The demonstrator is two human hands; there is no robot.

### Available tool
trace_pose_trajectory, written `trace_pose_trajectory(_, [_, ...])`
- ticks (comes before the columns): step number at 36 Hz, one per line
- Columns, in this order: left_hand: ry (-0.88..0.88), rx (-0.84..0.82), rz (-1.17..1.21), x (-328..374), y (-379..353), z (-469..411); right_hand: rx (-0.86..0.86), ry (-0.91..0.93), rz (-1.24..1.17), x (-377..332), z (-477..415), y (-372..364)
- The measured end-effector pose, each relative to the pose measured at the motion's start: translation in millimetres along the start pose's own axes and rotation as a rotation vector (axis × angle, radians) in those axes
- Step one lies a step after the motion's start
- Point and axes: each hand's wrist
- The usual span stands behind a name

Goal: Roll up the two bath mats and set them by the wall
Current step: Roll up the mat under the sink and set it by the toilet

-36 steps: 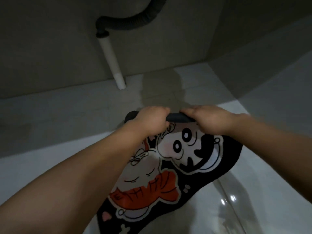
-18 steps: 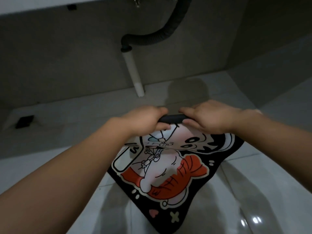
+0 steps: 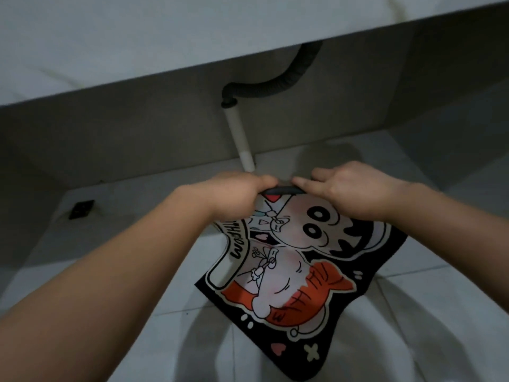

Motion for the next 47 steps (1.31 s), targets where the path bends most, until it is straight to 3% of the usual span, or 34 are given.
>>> trace_pose_trajectory(3, [-0.13,0.149,-0.105,-9,-21,-5,-0.039,-0.02,0.069,-3,6,-3])
trace_pose_trajectory(13, [-0.286,0.304,-0.197,-23,-44,-22,0.021,-0.083,0.041,-32,18,-20])
trace_pose_trajectory(18, [-0.231,0.198,-0.124,-26,-61,-24,-0.025,-0.113,0.037,-43,17,-25])
trace_pose_trajectory(21, [-0.208,0.158,-0.082,-29,-64,-26,-0.13,-0.198,-0.076,-47,11,-30])
trace_pose_trajectory(25, [-0.195,0.175,-0.071,-32,-66,-28,-0.246,-0.349,-0.41,-39,3,-26])
trace_pose_trajectory(30, [-0.155,0.178,-0.072,-28,-66,-33,-0.307,-0.423,-0.499,-38,-3,-34])
trace_pose_trajectory(33, [-0.102,0.165,-0.035,-27,-67,-33,-0.269,-0.415,-0.44,-38,-1,-39])
trace_pose_trajectory(39, [-0.155,0.217,0.016,-29,-74,-29,-0.078,-0.209,0.012,-40,4,-46])
trace_pose_trajectory(47, [-0.203,0.241,0.014,-23,-75,-31,-0.087,-0.242,-0.124,-39,12,-47])
Point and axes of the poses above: each hand's wrist, its own z-axis away from the middle knuckle, its own y-axis out of the back of the hand, x = y × z, and after that the axes turned 3 degrees about -x, right-handed
